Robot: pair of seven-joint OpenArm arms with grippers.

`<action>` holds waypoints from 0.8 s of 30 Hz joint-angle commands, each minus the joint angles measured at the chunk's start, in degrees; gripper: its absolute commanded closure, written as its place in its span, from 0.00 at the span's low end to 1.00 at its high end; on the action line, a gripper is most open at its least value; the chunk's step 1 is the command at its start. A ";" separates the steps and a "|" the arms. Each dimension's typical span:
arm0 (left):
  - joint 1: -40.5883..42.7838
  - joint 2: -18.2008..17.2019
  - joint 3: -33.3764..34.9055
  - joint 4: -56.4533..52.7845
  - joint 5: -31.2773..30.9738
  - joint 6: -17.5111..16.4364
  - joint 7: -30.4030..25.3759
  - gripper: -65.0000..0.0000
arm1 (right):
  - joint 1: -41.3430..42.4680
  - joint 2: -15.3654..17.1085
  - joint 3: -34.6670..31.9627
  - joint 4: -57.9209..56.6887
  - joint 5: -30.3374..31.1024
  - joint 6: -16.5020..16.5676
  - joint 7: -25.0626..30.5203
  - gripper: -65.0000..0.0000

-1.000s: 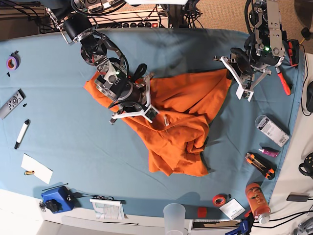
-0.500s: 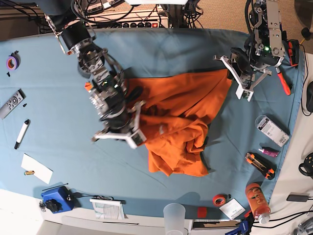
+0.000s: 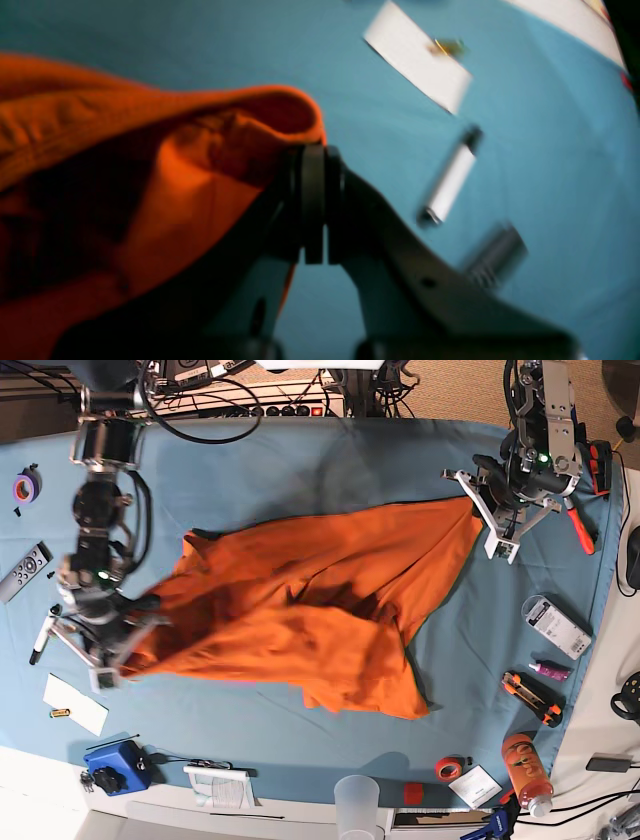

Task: Layout the t-shirt on the table in an organized manner, then fold the t-shirt properly
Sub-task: 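Grasp the shirt with the right gripper and pull it outward, then regrasp the shirt fabric with the right gripper near its middle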

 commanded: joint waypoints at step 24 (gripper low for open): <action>0.17 -3.30 -2.56 1.09 2.64 -0.44 -0.66 0.64 | -11.17 3.45 6.60 1.38 1.62 3.93 -9.75 0.79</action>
